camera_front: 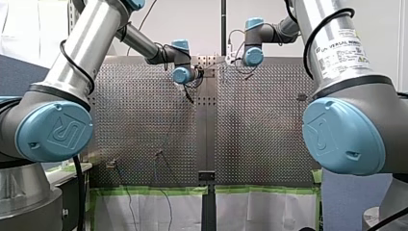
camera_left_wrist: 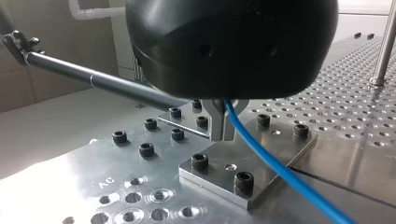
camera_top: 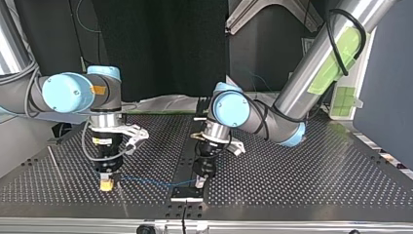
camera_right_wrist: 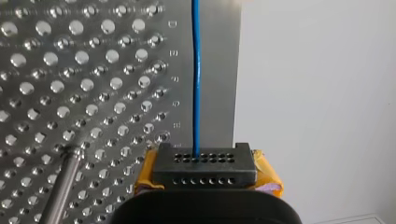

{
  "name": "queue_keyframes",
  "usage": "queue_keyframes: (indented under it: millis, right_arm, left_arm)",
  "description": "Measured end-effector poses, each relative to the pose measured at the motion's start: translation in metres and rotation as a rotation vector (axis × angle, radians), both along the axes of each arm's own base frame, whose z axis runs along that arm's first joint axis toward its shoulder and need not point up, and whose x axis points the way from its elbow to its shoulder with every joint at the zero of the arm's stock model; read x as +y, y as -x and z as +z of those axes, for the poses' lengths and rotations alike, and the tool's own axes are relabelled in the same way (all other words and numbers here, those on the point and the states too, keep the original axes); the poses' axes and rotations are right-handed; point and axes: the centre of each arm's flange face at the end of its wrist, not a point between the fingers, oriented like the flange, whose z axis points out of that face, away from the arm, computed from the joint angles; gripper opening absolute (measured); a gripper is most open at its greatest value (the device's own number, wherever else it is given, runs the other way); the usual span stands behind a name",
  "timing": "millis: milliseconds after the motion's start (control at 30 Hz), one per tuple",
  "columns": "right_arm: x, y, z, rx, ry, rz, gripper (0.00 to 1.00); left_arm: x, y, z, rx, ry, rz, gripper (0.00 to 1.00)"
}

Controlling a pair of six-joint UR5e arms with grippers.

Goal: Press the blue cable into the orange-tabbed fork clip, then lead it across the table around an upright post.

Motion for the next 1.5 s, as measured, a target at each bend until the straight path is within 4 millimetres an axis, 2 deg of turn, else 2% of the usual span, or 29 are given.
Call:
queue_keyframes:
  millis: [433,800,1067,1333,1500]
  right_arm:
    - [-0.014,0.02,-0.001,0.011,-0.006,-0.038,0.0]
    - [-0.024,0.036,-0.002,0.013,-0.013,-0.065,0.0]
    - [-0.029,0.046,-0.004,0.021,-0.025,-0.083,0.0]
    - [-0.036,0.059,-0.005,0.027,-0.032,-0.104,0.0]
    - [-0.04,0.066,-0.006,0.029,-0.035,-0.116,0.0]
  left_arm:
    - [0.002,-0.002,0.0,0.0,0.002,-0.016,0.0]
    - [-0.006,0.002,0.0,-0.004,-0.003,-0.067,0.0]
    - [-0.01,-0.005,-0.012,0.013,0.018,-0.115,0.0]
    - [-0.015,-0.011,0.009,-0.015,0.066,-0.157,0.0]
    - [-0.018,-0.011,0.013,-0.017,0.079,-0.172,0.0]
